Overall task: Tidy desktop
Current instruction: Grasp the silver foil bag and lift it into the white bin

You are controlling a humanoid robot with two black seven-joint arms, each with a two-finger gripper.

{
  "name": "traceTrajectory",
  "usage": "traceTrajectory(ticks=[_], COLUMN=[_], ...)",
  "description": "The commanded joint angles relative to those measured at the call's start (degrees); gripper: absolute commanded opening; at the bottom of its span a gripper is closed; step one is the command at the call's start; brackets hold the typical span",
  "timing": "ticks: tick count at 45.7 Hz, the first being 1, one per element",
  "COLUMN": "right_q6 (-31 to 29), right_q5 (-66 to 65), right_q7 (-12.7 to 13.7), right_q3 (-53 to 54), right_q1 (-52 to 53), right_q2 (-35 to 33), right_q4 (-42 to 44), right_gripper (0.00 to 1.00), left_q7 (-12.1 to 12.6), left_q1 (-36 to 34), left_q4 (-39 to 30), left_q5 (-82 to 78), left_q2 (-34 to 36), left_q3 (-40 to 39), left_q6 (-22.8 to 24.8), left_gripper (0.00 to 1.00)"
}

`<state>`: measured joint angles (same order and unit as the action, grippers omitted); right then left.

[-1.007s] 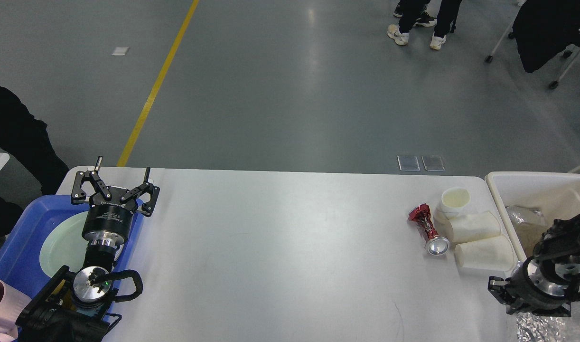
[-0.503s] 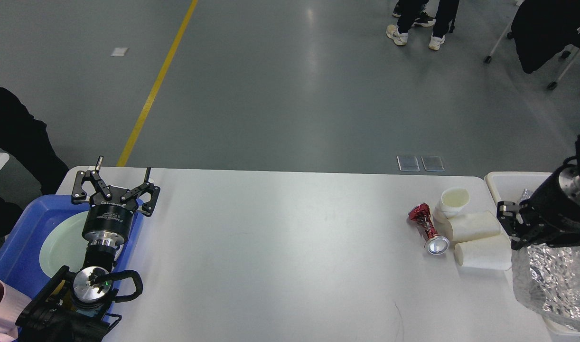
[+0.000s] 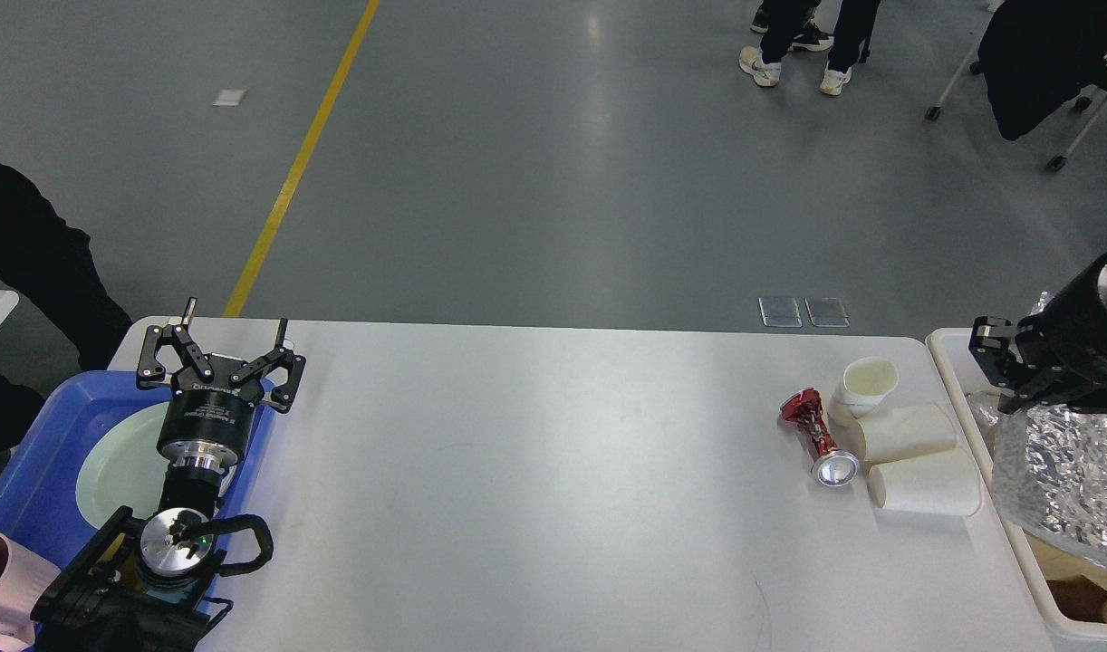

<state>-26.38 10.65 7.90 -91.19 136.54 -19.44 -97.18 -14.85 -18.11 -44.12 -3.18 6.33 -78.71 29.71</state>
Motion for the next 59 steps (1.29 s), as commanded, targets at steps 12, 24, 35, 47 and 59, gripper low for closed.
traceTrajectory(ticks=[12, 24, 35, 47, 59], right_q6=[8.01, 8.54, 10.47, 17.93, 27.69], right_q5=[-1.51, -2.73, -2.65, -2.21, -1.77], right_q7=[-2.19, -2.28, -2.28, -2.28, -2.28], right_q3=[-0.13, 7.51, 22.88, 30.19, 30.64], right_q1=[-19.36, -39.93, -67.7, -82.47, -91.71], right_q2=[-3.58, -9.21, -9.74, -5.97, -1.57], right_q4=[16.39, 40.47, 68.24, 83.55, 89.97], right_gripper=[0.0, 0.0, 0.0, 0.0, 0.0], left_q7=[0.0, 0.0, 0.0, 0.0, 0.0], left_q1=[0.0, 0.0, 0.0, 0.0, 0.0], left_q4=[0.0, 0.0, 0.0, 0.0, 0.0], left_q5=[0.02, 0.02, 0.02, 0.02, 0.02], left_q2=[-0.01, 0.0, 0.0, 0.08, 0.0], left_q3=[0.05, -0.13, 0.05, 0.05, 0.05], left_q6=[0.0, 0.0, 0.0, 0.0, 0.0], left_gripper=[0.96, 0.96, 0.96, 0.96, 0.96])
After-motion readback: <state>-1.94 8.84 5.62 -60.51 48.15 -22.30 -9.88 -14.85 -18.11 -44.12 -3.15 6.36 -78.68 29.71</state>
